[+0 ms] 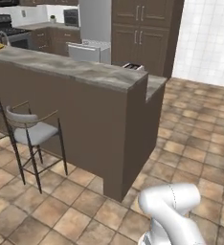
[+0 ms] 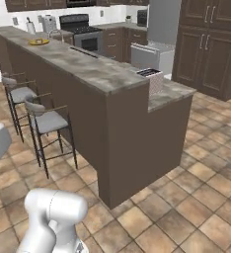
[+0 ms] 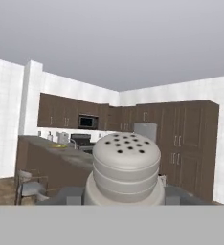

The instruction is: Retrieve the shaker from the cabinet and place it next the steak on a plate on the dining table.

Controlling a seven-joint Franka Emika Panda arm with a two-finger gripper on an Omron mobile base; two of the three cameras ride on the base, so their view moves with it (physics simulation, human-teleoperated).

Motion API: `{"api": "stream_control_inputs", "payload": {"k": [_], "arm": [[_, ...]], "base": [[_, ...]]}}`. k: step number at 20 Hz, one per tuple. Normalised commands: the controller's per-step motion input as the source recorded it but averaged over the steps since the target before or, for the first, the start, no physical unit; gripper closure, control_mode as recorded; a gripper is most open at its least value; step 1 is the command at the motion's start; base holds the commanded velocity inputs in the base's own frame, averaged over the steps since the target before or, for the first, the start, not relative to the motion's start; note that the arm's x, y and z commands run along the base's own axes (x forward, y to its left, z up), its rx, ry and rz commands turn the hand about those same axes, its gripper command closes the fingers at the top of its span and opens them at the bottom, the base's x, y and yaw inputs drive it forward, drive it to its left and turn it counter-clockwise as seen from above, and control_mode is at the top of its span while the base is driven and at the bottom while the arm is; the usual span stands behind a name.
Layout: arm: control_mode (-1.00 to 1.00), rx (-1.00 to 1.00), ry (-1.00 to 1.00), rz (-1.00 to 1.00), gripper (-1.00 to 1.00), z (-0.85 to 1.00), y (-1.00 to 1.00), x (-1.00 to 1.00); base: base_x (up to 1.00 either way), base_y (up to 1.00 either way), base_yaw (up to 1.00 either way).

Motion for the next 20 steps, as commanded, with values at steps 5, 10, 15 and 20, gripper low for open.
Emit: {"api": "stream_control_inputs", "payload": {"k": [5,10,15,20], "arm": [[1.0,0.0,0.0,0.0,1.0,0.0,0.0,0.0],[1.0,0.0,0.0,0.0,1.0,0.0,0.0,0.0],[1.0,0.0,0.0,0.0,1.0,0.0,0.0,0.0],[1.0,0.0,0.0,0.0,1.0,0.0,0.0,0.0]], "base": [[0.0,1.0,-0.27],[0.01,1.0,-0.24],[0.02,1.0,-0.23],[0.18,1.0,-0.24]]}}
